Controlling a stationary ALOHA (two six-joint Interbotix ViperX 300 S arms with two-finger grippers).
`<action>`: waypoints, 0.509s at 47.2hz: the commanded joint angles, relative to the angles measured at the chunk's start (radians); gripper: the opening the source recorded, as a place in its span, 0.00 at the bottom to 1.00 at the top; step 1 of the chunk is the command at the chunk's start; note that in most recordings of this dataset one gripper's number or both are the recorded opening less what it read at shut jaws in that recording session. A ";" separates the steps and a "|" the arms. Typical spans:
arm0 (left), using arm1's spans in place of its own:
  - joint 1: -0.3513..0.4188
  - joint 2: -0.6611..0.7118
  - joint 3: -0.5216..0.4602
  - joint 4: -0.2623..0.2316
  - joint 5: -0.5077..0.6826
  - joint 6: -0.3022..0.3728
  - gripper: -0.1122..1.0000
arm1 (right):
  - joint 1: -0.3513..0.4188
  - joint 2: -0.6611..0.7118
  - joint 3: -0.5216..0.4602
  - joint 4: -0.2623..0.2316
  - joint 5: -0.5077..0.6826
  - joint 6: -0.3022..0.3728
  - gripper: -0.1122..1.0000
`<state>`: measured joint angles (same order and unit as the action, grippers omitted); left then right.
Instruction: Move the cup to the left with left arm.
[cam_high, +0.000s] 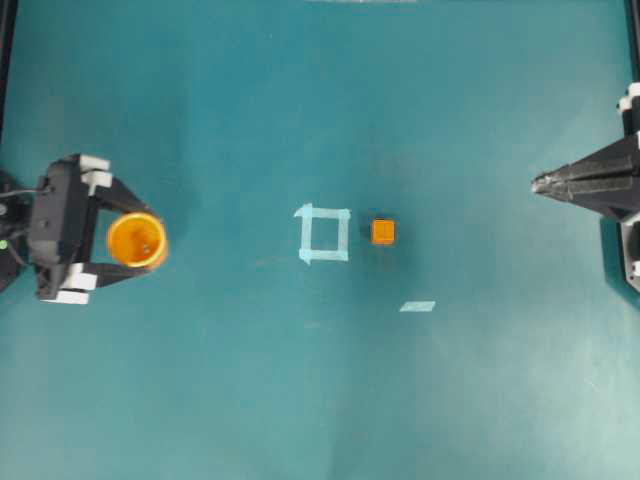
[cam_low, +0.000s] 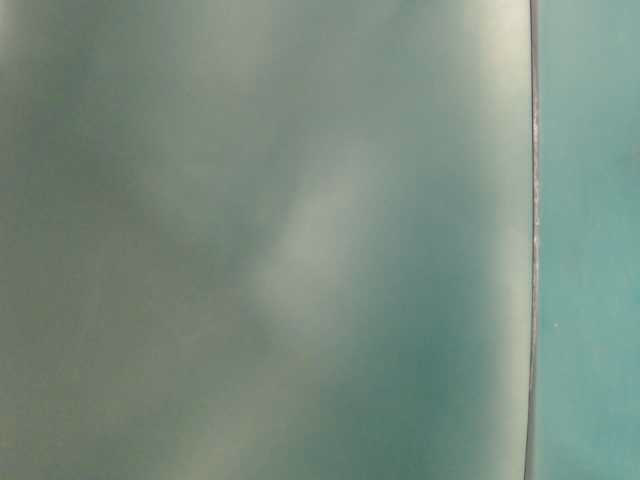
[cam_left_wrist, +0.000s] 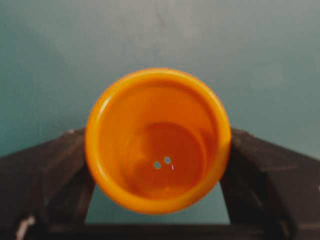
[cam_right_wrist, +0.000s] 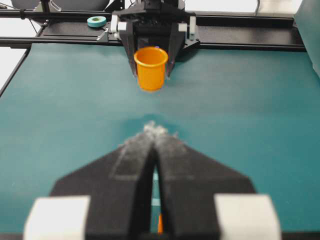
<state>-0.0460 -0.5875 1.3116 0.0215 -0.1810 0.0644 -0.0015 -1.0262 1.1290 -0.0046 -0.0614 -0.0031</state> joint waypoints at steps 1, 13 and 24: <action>-0.017 -0.069 0.008 0.000 0.051 -0.003 0.73 | -0.002 0.005 -0.031 -0.002 -0.005 0.000 0.09; -0.035 -0.279 0.077 -0.002 0.115 -0.008 0.73 | 0.000 0.005 -0.034 0.000 -0.005 0.002 0.10; -0.044 -0.374 0.123 -0.002 0.107 -0.011 0.73 | 0.000 0.005 -0.035 0.003 -0.005 0.008 0.10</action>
<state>-0.0859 -0.9541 1.4373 0.0215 -0.0629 0.0552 -0.0015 -1.0262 1.1290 -0.0046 -0.0614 0.0031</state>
